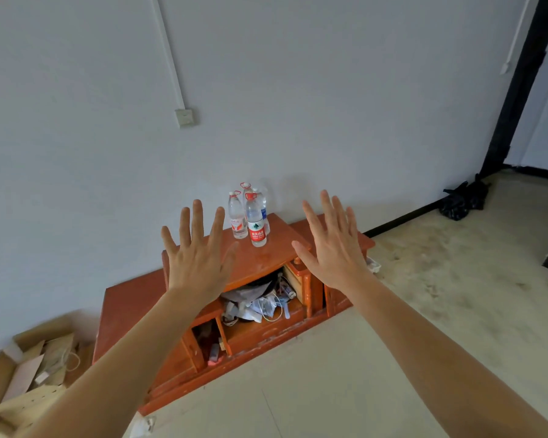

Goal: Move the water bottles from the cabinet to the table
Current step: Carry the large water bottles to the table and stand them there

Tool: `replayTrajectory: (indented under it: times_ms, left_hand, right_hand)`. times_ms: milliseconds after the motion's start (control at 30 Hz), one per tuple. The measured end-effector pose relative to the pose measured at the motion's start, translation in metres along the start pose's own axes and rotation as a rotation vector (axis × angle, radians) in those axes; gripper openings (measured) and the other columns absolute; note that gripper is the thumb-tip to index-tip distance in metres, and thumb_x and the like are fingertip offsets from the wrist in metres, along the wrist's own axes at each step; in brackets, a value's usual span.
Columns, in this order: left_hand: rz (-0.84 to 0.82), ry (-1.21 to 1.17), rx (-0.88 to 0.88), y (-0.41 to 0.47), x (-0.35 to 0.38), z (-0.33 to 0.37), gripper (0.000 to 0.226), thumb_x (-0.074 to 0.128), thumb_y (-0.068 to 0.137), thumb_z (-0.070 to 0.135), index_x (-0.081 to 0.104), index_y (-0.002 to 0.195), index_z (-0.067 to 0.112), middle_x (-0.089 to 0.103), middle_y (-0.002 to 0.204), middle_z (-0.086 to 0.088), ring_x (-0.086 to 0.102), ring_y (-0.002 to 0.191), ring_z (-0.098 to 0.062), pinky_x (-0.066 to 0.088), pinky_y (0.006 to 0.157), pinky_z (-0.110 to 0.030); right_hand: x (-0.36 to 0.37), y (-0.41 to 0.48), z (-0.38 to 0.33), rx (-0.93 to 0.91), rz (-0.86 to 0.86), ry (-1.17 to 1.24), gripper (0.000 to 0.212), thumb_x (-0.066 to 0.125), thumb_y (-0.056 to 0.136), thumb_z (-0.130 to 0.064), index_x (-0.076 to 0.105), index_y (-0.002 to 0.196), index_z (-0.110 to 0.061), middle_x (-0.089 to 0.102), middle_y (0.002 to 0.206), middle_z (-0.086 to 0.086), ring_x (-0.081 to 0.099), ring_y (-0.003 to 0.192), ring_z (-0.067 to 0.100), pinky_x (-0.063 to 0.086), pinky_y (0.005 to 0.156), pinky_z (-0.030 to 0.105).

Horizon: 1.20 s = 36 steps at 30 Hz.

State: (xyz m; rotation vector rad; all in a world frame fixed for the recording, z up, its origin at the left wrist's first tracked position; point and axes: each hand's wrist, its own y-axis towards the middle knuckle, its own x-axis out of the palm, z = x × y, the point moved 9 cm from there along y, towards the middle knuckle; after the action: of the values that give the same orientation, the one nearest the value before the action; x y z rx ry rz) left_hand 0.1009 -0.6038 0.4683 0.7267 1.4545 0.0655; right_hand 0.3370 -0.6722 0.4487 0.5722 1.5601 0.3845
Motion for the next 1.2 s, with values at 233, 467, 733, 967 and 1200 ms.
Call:
replayTrajectory:
  times_ms: [233, 467, 733, 967, 1200]
  left_hand:
    - [-0.053, -0.036, -0.081, 0.125, 0.082, -0.03, 0.079, -0.005, 0.094, 0.069, 0.004, 0.16, 0.027, -0.006, 0.168, -0.014, -0.002, 0.154, -0.036, 0.008, 0.118, -0.066]
    - [-0.152, -0.171, -0.138, 0.239, 0.207, -0.064, 0.075, 0.01, 0.096, 0.066, -0.005, 0.16, 0.029, -0.016, 0.167, -0.01, -0.008, 0.154, -0.033, 0.008, 0.119, -0.062]
    - [-0.329, -0.354, -0.107, 0.387, 0.347, -0.094, 0.075, 0.021, 0.1, 0.063, -0.017, 0.157, 0.032, -0.02, 0.166, -0.006, -0.005, 0.155, -0.031, 0.011, 0.124, -0.055]
    - [-0.488, -0.366, -0.096, 0.467, 0.462, -0.094, 0.079, 0.029, 0.1, 0.064, -0.015, 0.157, 0.033, -0.014, 0.168, -0.005, -0.001, 0.155, -0.032, 0.014, 0.123, -0.055]
    - [-0.651, -0.322, -0.243, 0.506, 0.55, -0.094, 0.096, 0.046, 0.094, 0.066, -0.015, 0.158, 0.03, -0.017, 0.167, -0.002, -0.004, 0.155, -0.031, 0.013, 0.123, -0.056]
  right_hand:
    - [0.097, 0.14, 0.015, -0.062, -0.099, 0.041, 0.081, 0.023, 0.099, -0.068, 0.004, 0.163, -0.023, -0.003, 0.169, 0.02, 0.004, 0.155, 0.042, 0.005, 0.123, 0.057]
    - [0.217, 0.251, 0.037, -0.056, -0.141, 0.033, 0.078, 0.033, 0.101, -0.061, 0.0, 0.163, -0.025, -0.005, 0.169, 0.02, 0.003, 0.156, 0.041, 0.004, 0.123, 0.055]
    - [0.344, 0.391, 0.082, 0.074, -0.228, 0.048, 0.088, 0.052, 0.1, -0.05, -0.005, 0.162, -0.027, -0.009, 0.169, 0.017, 0.011, 0.155, 0.039, 0.023, 0.123, 0.055]
    - [0.453, 0.455, 0.122, 0.12, -0.371, 0.14, 0.085, 0.049, 0.102, -0.051, -0.007, 0.161, -0.03, -0.001, 0.171, 0.012, 0.017, 0.155, 0.034, 0.026, 0.121, 0.048]
    - [0.584, 0.533, 0.133, -0.018, -0.635, 0.349, 0.083, 0.054, 0.102, -0.046, -0.001, 0.162, -0.03, 0.027, 0.165, 0.008, 0.048, 0.14, 0.03, 0.049, 0.104, 0.041]
